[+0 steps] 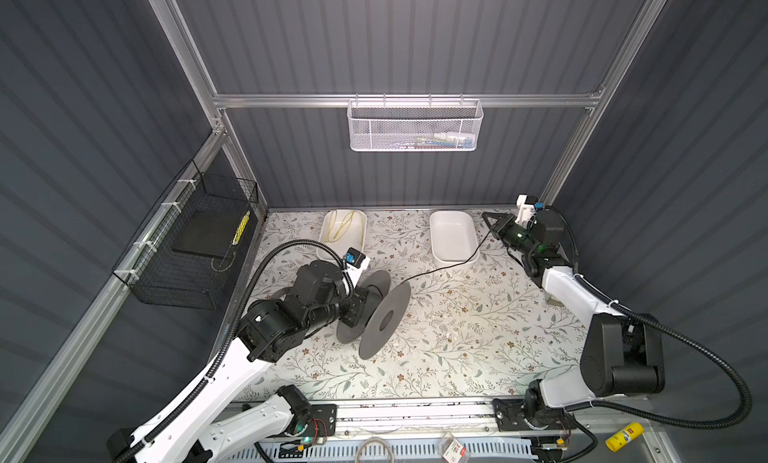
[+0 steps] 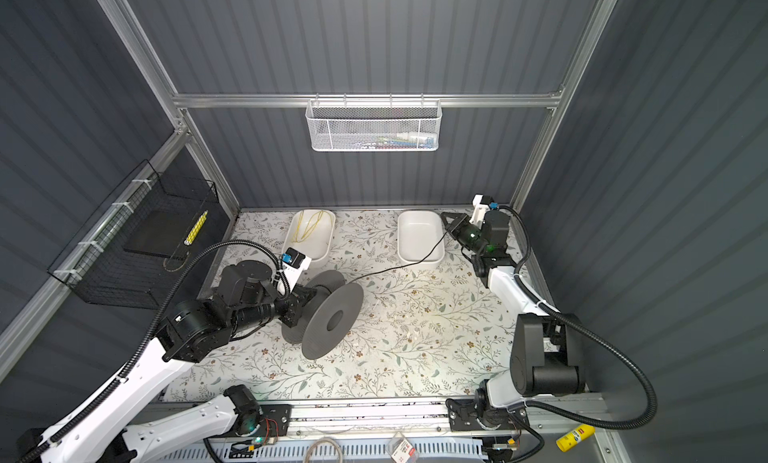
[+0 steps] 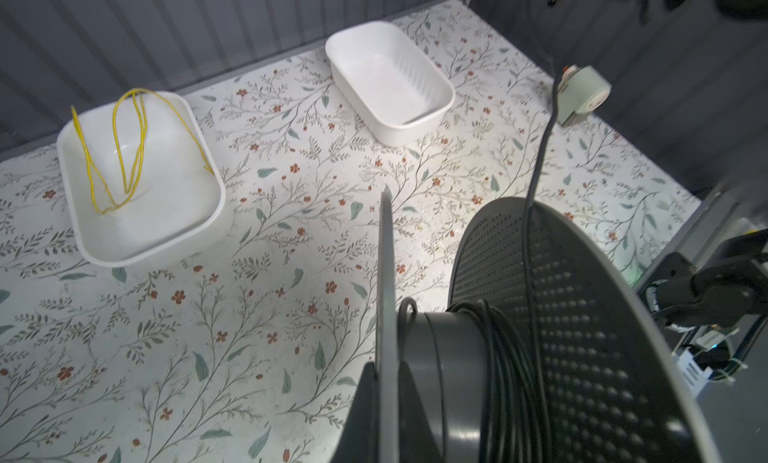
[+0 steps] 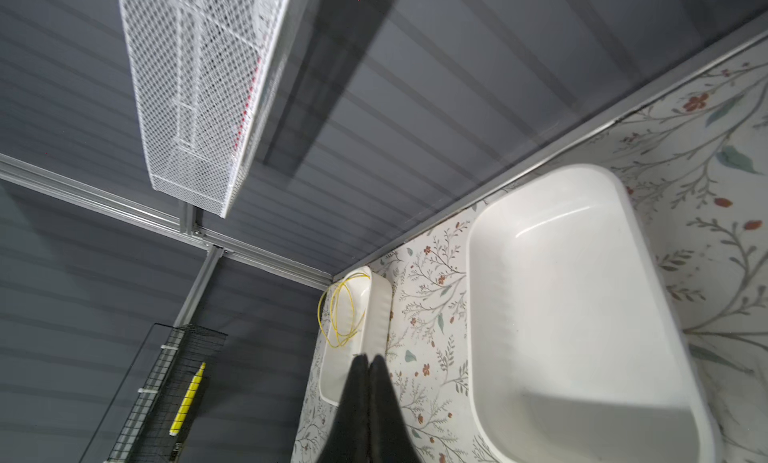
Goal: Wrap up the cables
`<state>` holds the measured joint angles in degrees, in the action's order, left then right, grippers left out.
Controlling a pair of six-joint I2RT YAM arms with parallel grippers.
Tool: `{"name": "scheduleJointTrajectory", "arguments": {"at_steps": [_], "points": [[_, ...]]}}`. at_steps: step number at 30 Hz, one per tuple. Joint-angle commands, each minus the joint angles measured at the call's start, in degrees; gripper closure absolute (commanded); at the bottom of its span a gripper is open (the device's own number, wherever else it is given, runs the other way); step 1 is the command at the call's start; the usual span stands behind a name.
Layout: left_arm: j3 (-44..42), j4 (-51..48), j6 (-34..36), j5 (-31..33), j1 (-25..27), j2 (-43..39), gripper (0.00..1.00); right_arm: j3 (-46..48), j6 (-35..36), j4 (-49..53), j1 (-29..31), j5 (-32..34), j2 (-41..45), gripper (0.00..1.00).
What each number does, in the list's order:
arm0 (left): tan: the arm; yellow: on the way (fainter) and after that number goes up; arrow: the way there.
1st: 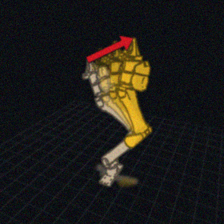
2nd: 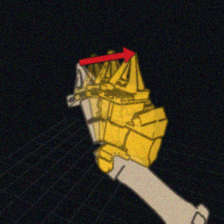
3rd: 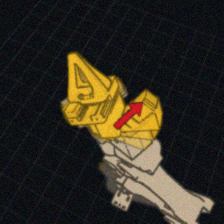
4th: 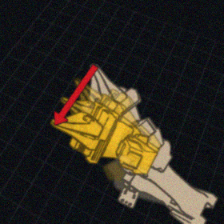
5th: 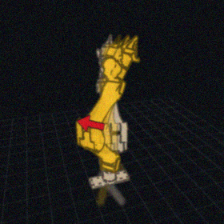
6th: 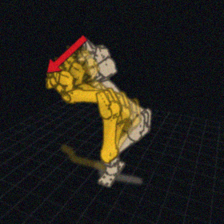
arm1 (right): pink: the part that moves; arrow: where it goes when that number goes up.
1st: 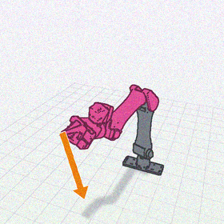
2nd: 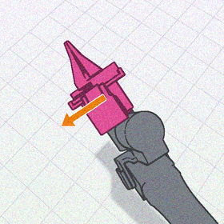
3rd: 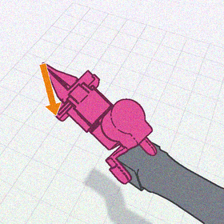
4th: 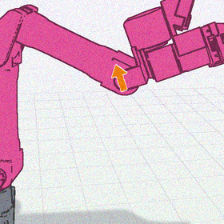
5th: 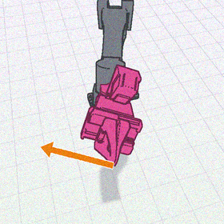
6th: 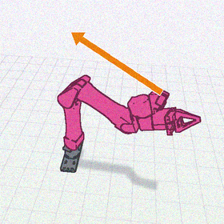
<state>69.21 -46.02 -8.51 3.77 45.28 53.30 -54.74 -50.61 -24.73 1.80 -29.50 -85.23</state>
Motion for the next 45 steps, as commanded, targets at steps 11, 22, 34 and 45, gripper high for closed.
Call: {"name": "scheduleJointTrajectory", "arguments": {"at_steps": [11, 22, 34, 45], "points": [[20.96, 23.59, -9.2, 0.47, -0.5, 13.11, 1.0, 23.81, 5.13, -4.82, 21.07, 25.2, 9.01, 1.0], [21.61, 31.21, -3.07, 31.06, -0.6, 26.04, 1.0, 28.39, 6.99, 2.81, 43.34, 42.15, 24.69, 1.0], [16.36, 23.69, 2.98, 32.54, 0.61, 37.71, 1.0, 6.01, 25.13, 17.82, 49.58, 44.13, 30.2, 1.0], [1.61, 12.53, 1.66, 22.28, 7.74, 25.68, 1.0, -14.84, 21.85, 21.39, 29.32, 19.5, 11.63, 1.0]]}}
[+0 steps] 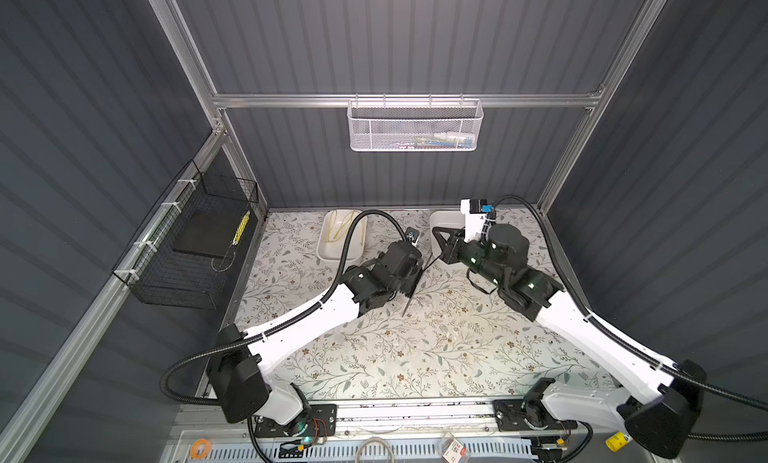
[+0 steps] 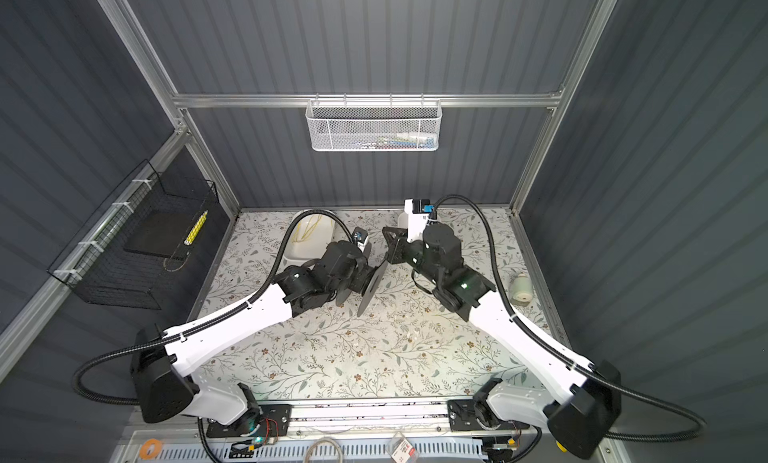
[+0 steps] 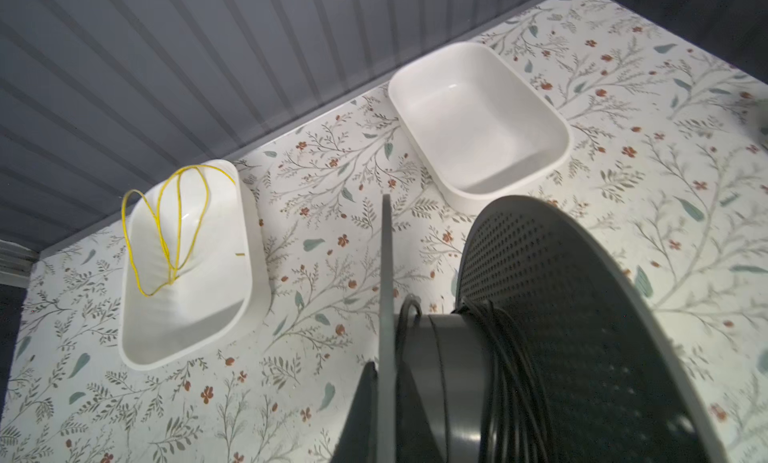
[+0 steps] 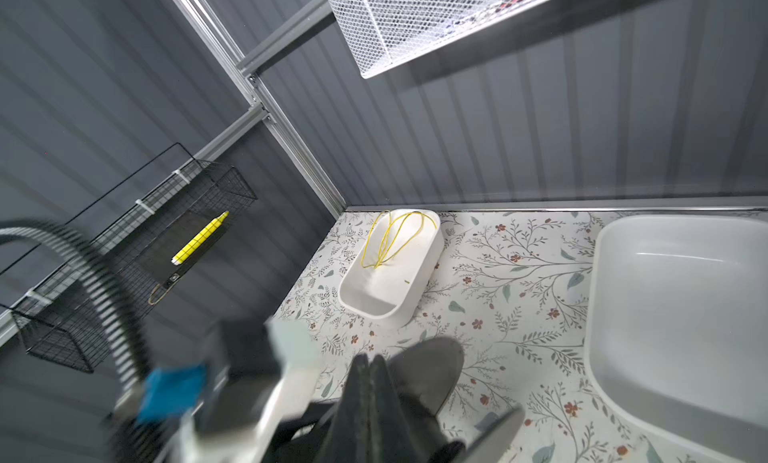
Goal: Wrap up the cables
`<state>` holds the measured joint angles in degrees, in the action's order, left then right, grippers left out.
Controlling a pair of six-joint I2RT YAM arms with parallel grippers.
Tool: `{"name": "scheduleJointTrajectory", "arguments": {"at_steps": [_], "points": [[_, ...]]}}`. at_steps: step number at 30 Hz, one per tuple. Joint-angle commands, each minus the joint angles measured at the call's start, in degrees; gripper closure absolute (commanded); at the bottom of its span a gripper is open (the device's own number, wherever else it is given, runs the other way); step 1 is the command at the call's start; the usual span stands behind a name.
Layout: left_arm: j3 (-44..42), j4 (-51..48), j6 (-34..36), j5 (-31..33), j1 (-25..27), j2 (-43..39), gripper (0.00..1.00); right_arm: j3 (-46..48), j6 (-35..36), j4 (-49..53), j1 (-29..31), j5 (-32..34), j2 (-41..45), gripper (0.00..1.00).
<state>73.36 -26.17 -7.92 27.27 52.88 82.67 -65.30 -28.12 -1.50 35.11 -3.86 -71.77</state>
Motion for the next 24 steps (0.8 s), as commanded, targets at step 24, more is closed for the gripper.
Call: {"name": "scheduleJointTrajectory", "arguments": {"at_steps": [24], "points": [[-3.63, -15.88, -1.44, -4.99, 0.83, -16.64, 1.0, 14.44, -20.55, -22.89, -16.66, -22.52, -11.17, 0.96]]}}
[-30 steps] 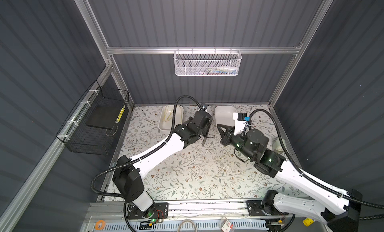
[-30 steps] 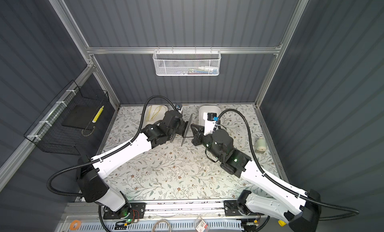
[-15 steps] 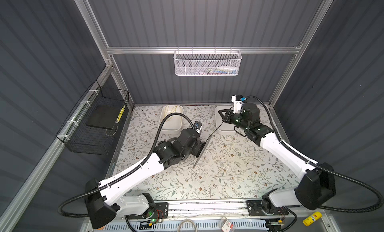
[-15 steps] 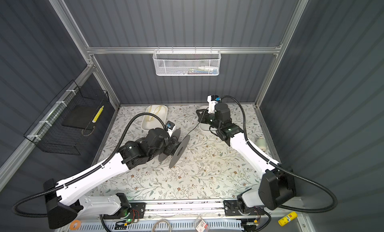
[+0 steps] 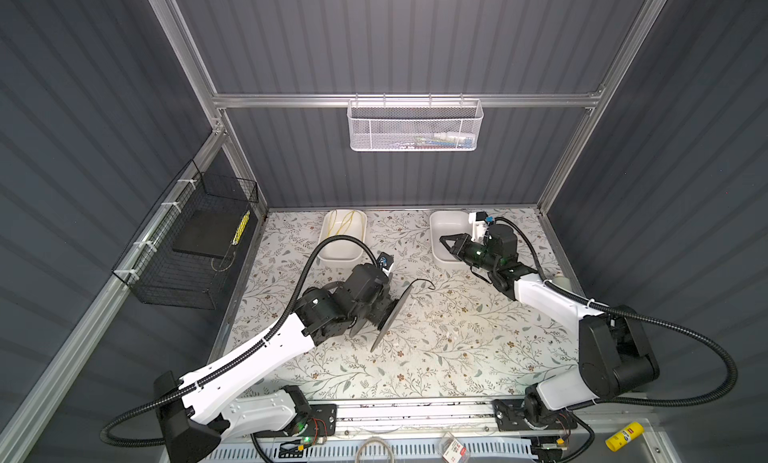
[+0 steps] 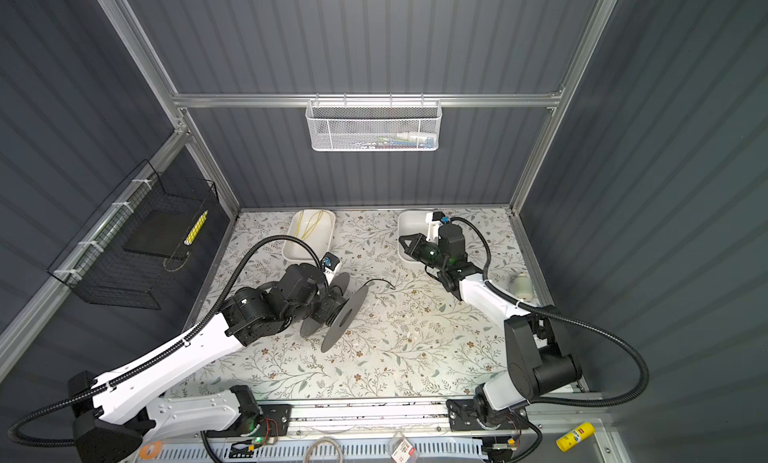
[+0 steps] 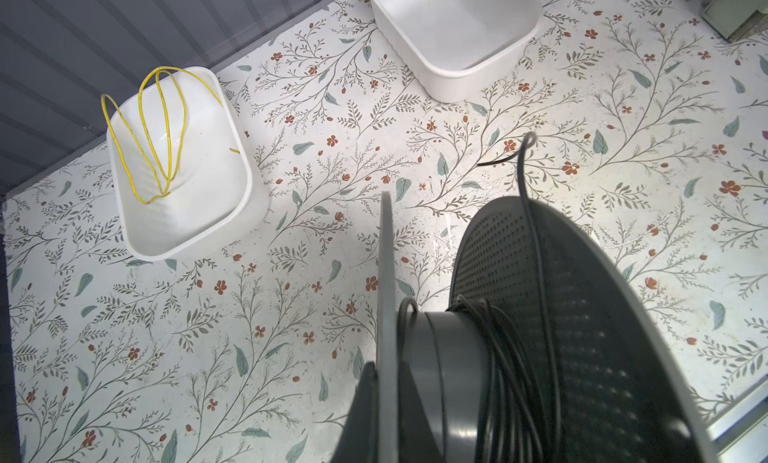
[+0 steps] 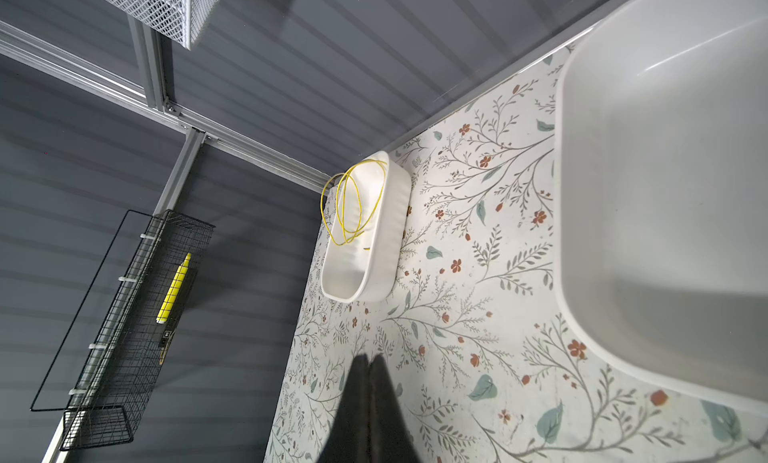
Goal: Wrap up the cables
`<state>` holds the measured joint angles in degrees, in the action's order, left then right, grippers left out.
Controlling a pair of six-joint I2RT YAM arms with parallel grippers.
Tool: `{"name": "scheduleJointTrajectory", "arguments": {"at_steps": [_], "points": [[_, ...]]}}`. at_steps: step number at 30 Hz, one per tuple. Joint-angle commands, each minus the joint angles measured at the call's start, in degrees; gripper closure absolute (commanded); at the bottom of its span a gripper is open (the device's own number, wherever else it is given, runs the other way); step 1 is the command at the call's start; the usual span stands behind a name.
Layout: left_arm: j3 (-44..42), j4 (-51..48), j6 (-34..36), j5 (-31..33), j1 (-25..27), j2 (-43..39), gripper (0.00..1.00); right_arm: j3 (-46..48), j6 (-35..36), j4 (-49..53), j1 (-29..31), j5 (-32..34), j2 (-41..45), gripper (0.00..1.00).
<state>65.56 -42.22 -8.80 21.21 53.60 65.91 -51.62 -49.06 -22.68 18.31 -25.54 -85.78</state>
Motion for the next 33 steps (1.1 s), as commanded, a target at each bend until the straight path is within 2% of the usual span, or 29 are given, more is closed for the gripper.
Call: {"name": "scheduleJointTrajectory", "arguments": {"at_steps": [1, 3, 9, 11, 17, 20, 26, 33], "points": [[4.98, -0.74, -0.44, 1.77, 0.1, 0.68, 1.0, 1.05, 1.97, -0.26, 0.15, -1.04, 3.96, 0.92], [6.08, -1.55, -0.01, 1.69, 0.17, 1.28, 1.0, 1.29, 6.69, 3.93, 0.15, -1.44, 6.28, 0.84], [11.32, -6.4, 0.65, -0.43, 0.12, 2.44, 1.0, 3.16, 30.61, 22.87, 0.32, 1.54, 14.14, 0.64], [13.47, -8.51, 0.48, -1.33, 0.12, 2.67, 1.0, 6.97, 33.75, 24.73, 0.41, 2.11, 17.76, 0.58], [19.73, -13.85, 0.18, -1.98, 0.1, 2.91, 1.0, 21.23, 34.96, 16.15, 1.52, 1.0, 32.31, 0.54], [21.73, -15.43, -0.43, -2.88, 0.1, 2.8, 1.0, 25.96, 34.45, 11.84, 4.27, 2.91, 35.38, 0.55], [24.38, -17.72, -1.69, -4.56, 0.1, 3.06, 1.0, 30.22, 38.65, 4.93, 12.95, 13.88, 33.37, 0.54], [25.31, -18.45, -2.6, -5.91, 0.16, 3.04, 1.0, 30.55, 38.42, -3.04, 12.94, 15.37, 28.48, 0.55]]}}
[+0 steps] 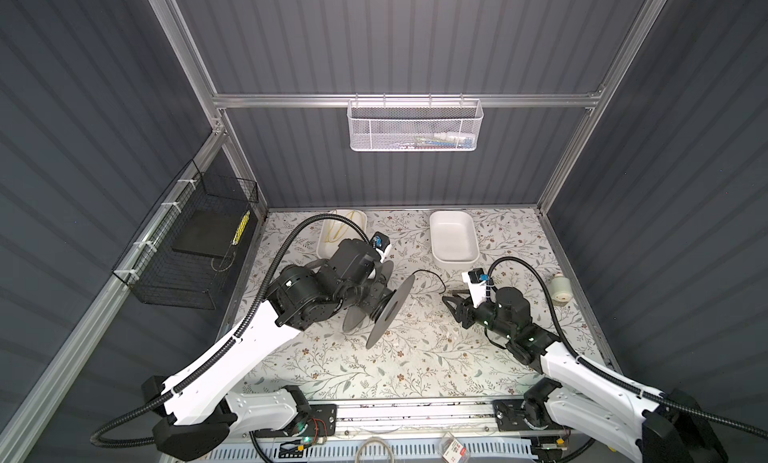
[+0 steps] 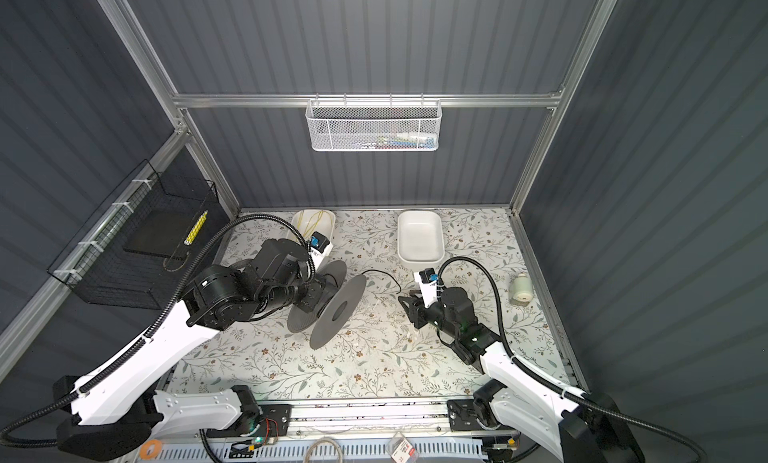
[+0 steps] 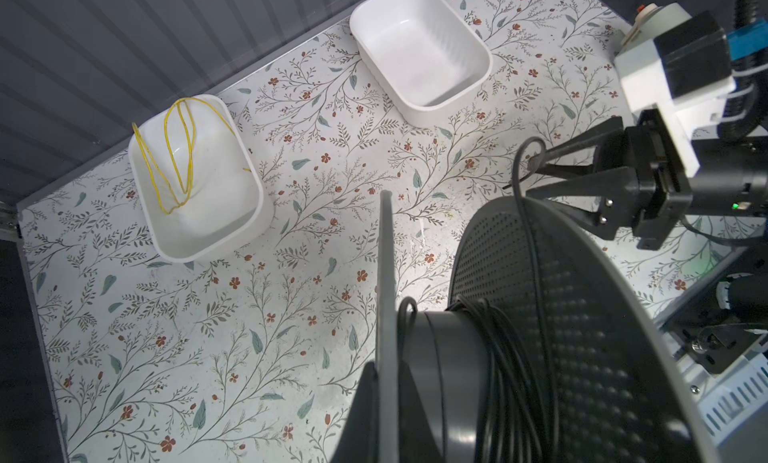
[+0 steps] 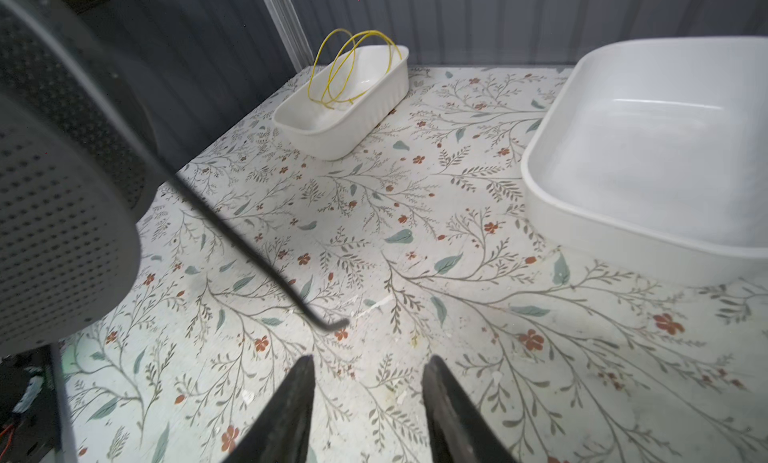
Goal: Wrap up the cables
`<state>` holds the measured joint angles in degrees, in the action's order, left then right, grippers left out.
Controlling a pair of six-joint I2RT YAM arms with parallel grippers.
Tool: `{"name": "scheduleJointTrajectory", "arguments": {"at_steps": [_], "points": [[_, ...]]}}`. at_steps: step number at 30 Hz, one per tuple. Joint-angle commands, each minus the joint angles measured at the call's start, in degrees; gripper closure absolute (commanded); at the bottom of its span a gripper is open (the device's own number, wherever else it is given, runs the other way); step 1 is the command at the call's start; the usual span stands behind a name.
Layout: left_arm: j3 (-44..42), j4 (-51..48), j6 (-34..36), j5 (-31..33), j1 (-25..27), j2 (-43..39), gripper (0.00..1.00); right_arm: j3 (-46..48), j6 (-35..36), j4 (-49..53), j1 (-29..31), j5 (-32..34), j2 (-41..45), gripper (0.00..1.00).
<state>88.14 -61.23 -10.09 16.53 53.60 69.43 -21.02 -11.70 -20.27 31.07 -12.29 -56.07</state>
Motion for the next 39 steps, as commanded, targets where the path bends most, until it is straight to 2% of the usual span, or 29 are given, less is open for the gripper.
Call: {"name": "scheduleJointTrajectory", "arguments": {"at_steps": [1, 9, 16, 22, 26, 31, 34, 39], "points": [[2.78, 0.63, -1.34, -1.62, 0.1, -0.59, 1.0, -0.52, 1.23, -5.79, 0.2, 1.72, -1.84, 0.56], [2.35, 1.01, -1.69, -1.64, 0.12, -0.96, 1.0, -2.98, 1.3, -6.65, 0.16, -0.82, -4.56, 0.63], [1.61, 1.99, -2.04, -2.16, 0.14, -1.27, 1.0, -3.4, 0.0, -7.53, 0.15, -2.47, -5.81, 0.84], [1.47, 2.34, -2.22, -2.59, 0.1, -1.8, 1.0, -1.57, -0.66, -7.32, 0.15, -1.79, -5.44, 0.96], [2.2, 2.78, -2.31, -4.95, 0.17, -2.03, 1.0, -0.37, -3.02, -8.12, 0.28, -1.34, -7.35, 0.99], [3.93, 5.58, -3.7, -8.81, 0.16, -2.37, 1.0, 0.33, -4.64, -6.99, 0.52, 3.12, -11.37, 1.0], [4.96, 7.79, -4.74, -6.63, 0.13, -2.46, 1.0, 0.4, -6.55, -8.6, 2.86, 4.03, -14.39, 1.0], [5.34, 15.05, -6.58, 3.78, 0.11, -2.09, 1.0, 0.12, -9.24, -12.24, 11.16, 7.28, -19.48, 1.0]]}}
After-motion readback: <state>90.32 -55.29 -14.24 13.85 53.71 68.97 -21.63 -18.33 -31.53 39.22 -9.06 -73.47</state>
